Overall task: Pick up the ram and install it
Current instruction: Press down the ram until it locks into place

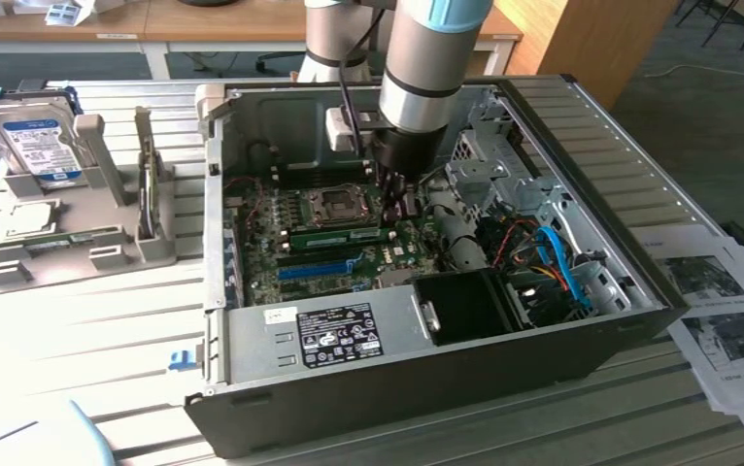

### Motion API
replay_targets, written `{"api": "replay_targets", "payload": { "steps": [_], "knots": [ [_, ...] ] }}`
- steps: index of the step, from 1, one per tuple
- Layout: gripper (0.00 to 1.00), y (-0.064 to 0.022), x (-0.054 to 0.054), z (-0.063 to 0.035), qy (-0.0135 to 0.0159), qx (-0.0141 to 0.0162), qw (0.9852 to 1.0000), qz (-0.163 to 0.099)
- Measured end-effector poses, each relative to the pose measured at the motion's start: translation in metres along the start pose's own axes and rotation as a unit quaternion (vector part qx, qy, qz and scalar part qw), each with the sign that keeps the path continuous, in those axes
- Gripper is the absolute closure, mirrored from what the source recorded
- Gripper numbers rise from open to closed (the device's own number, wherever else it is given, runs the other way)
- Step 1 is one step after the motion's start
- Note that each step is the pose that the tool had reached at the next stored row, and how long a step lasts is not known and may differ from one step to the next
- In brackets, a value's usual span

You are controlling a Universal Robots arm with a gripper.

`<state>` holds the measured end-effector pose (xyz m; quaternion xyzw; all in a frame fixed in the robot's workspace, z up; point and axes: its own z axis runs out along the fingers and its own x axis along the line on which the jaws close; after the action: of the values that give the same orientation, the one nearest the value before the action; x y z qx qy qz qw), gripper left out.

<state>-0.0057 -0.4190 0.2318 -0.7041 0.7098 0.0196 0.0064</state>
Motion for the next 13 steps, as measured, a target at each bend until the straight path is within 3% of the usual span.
{"api": "replay_targets", "payload": {
  "steps": [13],
  "knots": [
    [0.9,-0.0001,0.0001,0.0036,-0.0001,0.0,1.0,0.0]
  ]
}}
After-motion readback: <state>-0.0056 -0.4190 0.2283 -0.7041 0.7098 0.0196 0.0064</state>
